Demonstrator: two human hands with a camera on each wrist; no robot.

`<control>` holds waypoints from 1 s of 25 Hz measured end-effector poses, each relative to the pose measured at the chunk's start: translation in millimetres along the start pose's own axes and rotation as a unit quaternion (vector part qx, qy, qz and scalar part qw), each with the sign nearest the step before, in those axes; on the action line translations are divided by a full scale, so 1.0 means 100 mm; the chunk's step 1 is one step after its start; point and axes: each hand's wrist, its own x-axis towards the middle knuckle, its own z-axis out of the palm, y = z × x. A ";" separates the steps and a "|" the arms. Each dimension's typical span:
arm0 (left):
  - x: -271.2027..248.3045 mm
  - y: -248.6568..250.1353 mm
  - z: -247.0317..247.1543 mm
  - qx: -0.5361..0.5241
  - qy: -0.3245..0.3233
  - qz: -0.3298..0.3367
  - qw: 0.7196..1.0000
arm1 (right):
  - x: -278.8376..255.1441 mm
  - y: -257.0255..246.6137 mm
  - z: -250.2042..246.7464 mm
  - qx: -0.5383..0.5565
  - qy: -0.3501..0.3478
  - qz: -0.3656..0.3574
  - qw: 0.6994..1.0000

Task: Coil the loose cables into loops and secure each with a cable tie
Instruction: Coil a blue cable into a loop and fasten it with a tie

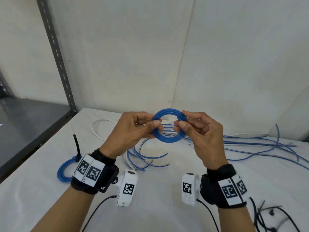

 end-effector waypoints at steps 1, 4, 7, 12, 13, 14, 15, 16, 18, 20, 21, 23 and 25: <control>0.00 0.00 -0.01 -0.007 -0.001 0.002 1.000 | 0.00 -0.01 0.00 0.002 -0.008 0.004 1.000; -0.02 0.04 -0.05 -0.019 -0.014 -0.009 1.000 | -0.01 -0.03 -0.03 0.009 -0.043 0.021 0.999; -0.03 0.06 -0.07 0.022 -0.007 0.000 1.000 | -0.02 -0.04 -0.05 0.008 -0.057 0.028 0.998; -0.05 0.08 -0.04 0.134 -0.049 0.008 0.990 | -0.04 0.05 -0.03 -0.072 -0.138 0.032 0.987; -0.05 0.08 -0.06 0.141 -0.048 0.002 0.989 | -0.04 0.07 -0.02 -0.086 -0.152 0.033 0.984; -0.05 0.08 -0.08 0.151 -0.045 -0.005 0.987 | -0.04 0.08 0.00 -0.101 -0.163 0.033 0.981; -0.05 0.08 -0.08 0.163 -0.045 -0.008 0.986 | -0.05 0.08 0.00 -0.117 -0.173 0.033 0.977; -0.05 0.08 -0.09 0.173 -0.048 -0.007 0.984 | -0.05 0.07 0.00 -0.130 -0.182 0.030 0.974; -0.06 0.08 -0.07 0.183 -0.055 -0.002 0.982 | -0.05 0.05 0.00 -0.139 -0.190 0.030 0.971; -0.05 0.08 -0.07 0.188 -0.044 0.004 0.981 | -0.05 0.05 0.00 -0.132 -0.184 0.029 0.974; -0.05 0.08 -0.07 0.192 -0.040 0.006 0.981 | -0.05 0.05 0.01 -0.129 -0.179 0.029 0.975; -0.05 0.09 -0.09 0.202 -0.051 0.006 0.978 | -0.05 0.06 0.04 -0.131 -0.176 0.027 0.975; -0.07 0.10 -0.10 0.220 -0.077 0.002 0.972 | -0.06 0.06 0.06 -0.140 -0.187 0.025 0.972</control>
